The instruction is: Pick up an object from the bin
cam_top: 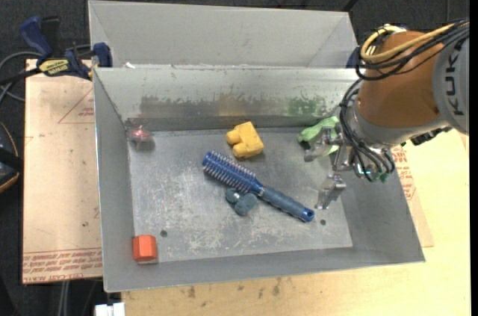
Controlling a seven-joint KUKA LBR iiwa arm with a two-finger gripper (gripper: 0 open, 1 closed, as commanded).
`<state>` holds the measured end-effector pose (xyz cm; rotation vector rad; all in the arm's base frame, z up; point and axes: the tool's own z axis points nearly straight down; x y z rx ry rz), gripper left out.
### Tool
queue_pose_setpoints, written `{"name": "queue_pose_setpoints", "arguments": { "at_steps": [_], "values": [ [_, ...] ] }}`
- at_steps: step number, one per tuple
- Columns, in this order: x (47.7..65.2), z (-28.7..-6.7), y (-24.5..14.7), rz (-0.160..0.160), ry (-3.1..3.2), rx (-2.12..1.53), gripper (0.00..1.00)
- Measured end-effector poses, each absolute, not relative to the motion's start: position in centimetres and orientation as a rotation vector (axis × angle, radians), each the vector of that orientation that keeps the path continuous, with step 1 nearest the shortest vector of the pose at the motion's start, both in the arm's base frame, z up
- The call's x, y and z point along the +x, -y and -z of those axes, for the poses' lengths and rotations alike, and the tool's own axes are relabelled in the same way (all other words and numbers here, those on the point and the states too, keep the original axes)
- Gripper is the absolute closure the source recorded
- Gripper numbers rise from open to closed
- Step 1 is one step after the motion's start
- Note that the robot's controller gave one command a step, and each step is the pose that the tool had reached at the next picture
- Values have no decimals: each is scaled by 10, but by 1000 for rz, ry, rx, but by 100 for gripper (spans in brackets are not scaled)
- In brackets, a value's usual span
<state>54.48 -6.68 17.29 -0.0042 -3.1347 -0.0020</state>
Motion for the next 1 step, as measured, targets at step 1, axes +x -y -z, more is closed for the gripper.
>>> {"name": "queue_pose_setpoints", "arguments": {
  "at_steps": [1],
  "values": [
    [542, -75, 17, -1, 3146, 99, 0]
  ]
}}
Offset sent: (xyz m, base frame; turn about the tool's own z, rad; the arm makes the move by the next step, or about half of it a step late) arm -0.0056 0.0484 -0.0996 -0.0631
